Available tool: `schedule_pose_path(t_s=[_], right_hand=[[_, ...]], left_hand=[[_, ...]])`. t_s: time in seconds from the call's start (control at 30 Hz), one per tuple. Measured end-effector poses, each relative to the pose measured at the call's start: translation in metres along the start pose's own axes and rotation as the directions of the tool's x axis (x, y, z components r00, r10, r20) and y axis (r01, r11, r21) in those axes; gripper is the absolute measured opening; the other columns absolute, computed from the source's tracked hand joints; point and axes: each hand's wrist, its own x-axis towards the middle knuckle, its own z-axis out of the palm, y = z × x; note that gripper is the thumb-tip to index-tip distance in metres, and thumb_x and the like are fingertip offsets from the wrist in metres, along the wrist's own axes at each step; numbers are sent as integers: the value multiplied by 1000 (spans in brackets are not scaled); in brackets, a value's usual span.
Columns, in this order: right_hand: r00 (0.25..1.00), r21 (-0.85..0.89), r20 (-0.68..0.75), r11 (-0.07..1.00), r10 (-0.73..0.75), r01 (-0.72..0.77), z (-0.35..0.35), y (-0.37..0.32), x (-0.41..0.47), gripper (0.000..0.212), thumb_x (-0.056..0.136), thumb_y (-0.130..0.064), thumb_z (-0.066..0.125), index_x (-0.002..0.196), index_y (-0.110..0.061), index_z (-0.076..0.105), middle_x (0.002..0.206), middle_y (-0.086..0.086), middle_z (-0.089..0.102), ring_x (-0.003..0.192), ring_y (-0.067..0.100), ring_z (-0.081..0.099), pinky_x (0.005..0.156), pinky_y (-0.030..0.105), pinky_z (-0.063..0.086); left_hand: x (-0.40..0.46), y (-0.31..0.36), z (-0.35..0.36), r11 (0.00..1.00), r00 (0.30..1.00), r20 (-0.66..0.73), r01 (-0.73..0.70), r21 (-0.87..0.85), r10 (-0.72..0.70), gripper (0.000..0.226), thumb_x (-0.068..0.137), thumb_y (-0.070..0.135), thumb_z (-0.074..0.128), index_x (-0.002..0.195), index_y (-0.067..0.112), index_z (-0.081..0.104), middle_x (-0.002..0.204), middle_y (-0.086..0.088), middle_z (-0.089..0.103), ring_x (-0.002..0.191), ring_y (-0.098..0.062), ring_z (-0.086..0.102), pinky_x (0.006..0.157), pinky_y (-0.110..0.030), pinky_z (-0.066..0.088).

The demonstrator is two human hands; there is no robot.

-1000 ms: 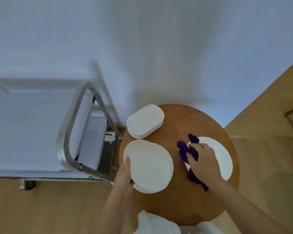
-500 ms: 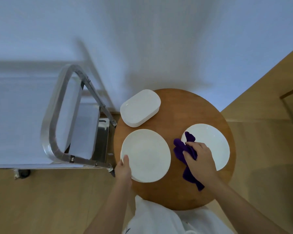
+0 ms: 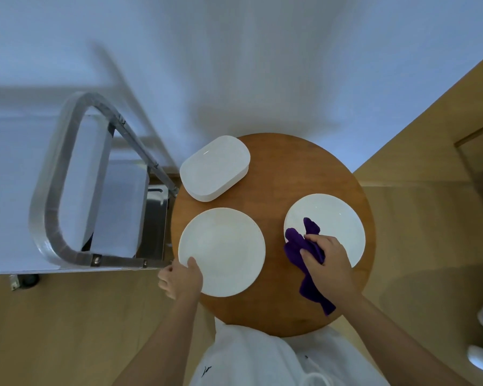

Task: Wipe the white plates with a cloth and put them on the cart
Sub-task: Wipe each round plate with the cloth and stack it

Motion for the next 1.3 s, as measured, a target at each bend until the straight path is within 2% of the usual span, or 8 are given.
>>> schedule_pose_path(t_s=[0.2, 0.37, 0.47, 0.6, 0.77, 0.97, 1.2, 1.3], right_hand=[[1000, 25, 17, 1000, 19, -19, -13, 16, 6, 35, 88, -17, 62, 122, -18, 54, 118, 1, 55, 105, 14, 50, 75, 15, 40], [999, 43, -5, 999, 32, -32, -27, 24, 16, 34, 89, -16, 61, 122, -16, 55, 118, 3, 55, 106, 16, 51, 85, 27, 45], [999, 58, -21, 997, 44, -42, -37, 33, 20, 33, 88, -15, 61, 120, -14, 56, 117, 5, 57, 104, 17, 52, 86, 29, 46], [994, 100, -46, 991, 96, -91, -51, 49, 23, 32, 88, -16, 61, 119, -14, 57, 115, 3, 58, 102, 17, 55, 83, 27, 45], [983, 143, -47, 975, 178, -170, -65, 70, 18, 31, 90, -19, 59, 121, -19, 55, 114, -2, 54, 102, 15, 54, 83, 28, 47], [977, 164, -60, 967, 207, -195, -77, 85, 14, 31, 89, -17, 59, 120, -17, 56, 112, -2, 54, 100, 14, 53, 79, 22, 40], [965, 193, -35, 949, 260, -249, -81, 88, 12, 31, 90, -16, 59, 121, -17, 56, 114, -2, 53, 102, 16, 54, 84, 29, 47], [960, 204, -32, 942, 278, -266, -81, 88, 11, 31, 90, -15, 58, 121, -17, 56, 113, -4, 52, 102, 15, 53, 87, 30, 47]], left_hand=[[5, -1, 13, 992, 990, 78, 112, 61, -117, 64, 94, 44, 51, 142, 5, 32, 146, -19, 31, 134, -38, 28, 109, -53, 29], [-41, 26, 32, 913, 921, -35, -379, 151, 388, 72, 89, 36, 61, 148, 13, 26, 153, -14, 27, 140, -36, 24, 113, -54, 21], [-74, 54, 60, 818, 829, 139, -557, 142, 541, 49, 92, 41, 57, 135, 19, 48, 143, -6, 46, 131, -26, 40, 110, -44, 30], [-102, 88, 105, 736, 778, 411, -608, 298, 475, 38, 92, 53, 50, 109, 19, 57, 98, 4, 61, 84, -11, 56, 75, -24, 45], [-102, 110, 142, 728, 766, 531, -588, 352, 362, 45, 92, 48, 55, 121, 14, 48, 113, -3, 60, 99, -22, 62, 69, -28, 43], [-85, 121, 149, 649, 746, 562, -631, 425, 357, 20, 98, 23, 49, 107, 8, 57, 84, 0, 56, 77, -16, 57, 69, -28, 49], [-91, 118, 143, 754, 743, 524, -605, 256, 417, 12, 97, 27, 46, 100, 16, 43, 91, 0, 52, 72, -11, 50, 54, -20, 38], [-94, 122, 142, 876, 803, 463, -470, 103, 376, 12, 97, 28, 47, 97, 17, 42, 91, -2, 56, 68, -10, 50, 52, -19, 37]])
